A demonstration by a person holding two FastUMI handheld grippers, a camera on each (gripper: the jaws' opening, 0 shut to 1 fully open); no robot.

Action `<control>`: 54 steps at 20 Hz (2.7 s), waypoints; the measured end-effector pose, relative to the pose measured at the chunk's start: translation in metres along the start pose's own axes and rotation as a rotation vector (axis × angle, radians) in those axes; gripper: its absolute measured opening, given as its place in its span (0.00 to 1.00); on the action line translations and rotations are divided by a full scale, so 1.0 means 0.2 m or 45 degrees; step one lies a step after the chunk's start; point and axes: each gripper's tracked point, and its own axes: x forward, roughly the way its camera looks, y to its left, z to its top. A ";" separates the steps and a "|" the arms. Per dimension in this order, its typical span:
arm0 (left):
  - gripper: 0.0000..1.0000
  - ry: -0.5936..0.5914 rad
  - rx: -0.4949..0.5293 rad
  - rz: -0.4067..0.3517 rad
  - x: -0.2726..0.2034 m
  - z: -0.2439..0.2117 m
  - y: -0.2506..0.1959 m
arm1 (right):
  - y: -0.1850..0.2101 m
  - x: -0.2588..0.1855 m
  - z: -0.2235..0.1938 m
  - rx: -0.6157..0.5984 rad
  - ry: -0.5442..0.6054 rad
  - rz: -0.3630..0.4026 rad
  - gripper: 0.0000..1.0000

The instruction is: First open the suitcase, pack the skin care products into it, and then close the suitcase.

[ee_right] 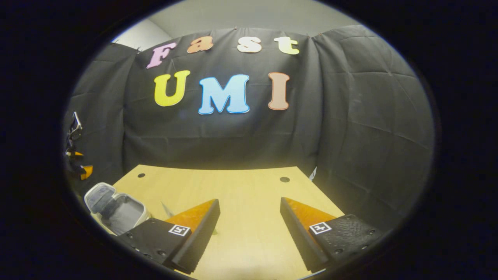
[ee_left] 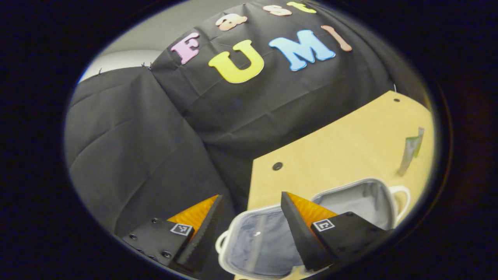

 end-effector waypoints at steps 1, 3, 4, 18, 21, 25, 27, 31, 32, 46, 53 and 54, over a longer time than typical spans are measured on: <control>0.97 -0.006 -0.041 -0.061 0.00 0.03 -0.15 | -0.01 0.00 -0.01 0.000 0.009 -0.003 0.95; 1.00 -0.023 -0.090 -0.214 -0.03 0.07 -0.49 | -0.02 0.00 -0.02 0.003 0.019 -0.012 0.95; 0.97 -0.026 -0.093 -0.305 -0.05 0.09 -0.68 | -0.04 0.00 -0.03 0.004 0.023 -0.019 0.95; 0.98 0.081 0.148 -0.718 -0.02 -0.13 -2.17 | -0.32 -0.06 -0.09 -0.053 0.102 -0.154 0.95; 0.98 0.131 0.097 -0.649 0.09 -0.15 -2.18 | -0.37 -0.07 -0.11 -0.067 0.123 -0.167 0.95; 0.98 0.122 0.100 -0.544 0.23 -0.12 -2.17 | -0.38 -0.06 -0.14 -0.065 0.152 -0.156 0.95; 0.97 0.138 0.109 -0.573 0.26 -0.14 -2.23 | -0.35 -0.04 -0.16 -0.066 0.173 -0.129 0.95; 0.56 0.135 0.024 -0.563 0.27 -0.11 -2.22 | -0.29 -0.03 -0.20 -0.102 0.208 -0.066 0.95; 0.56 0.141 0.003 -0.565 0.27 -0.12 -2.21 | -0.28 -0.02 -0.21 -0.117 0.213 -0.055 0.95; 0.56 0.049 -0.432 -0.400 -0.10 0.11 -1.57 | 0.25 0.18 -0.47 -0.131 0.411 0.346 0.95; 0.56 0.106 -0.526 -0.102 -0.30 -0.13 -0.86 | 0.49 0.49 -0.68 -0.185 0.584 0.475 0.84; 0.56 0.131 -0.540 -0.062 -0.32 -0.19 -0.78 | 0.51 0.53 -0.72 -0.193 0.601 0.478 0.83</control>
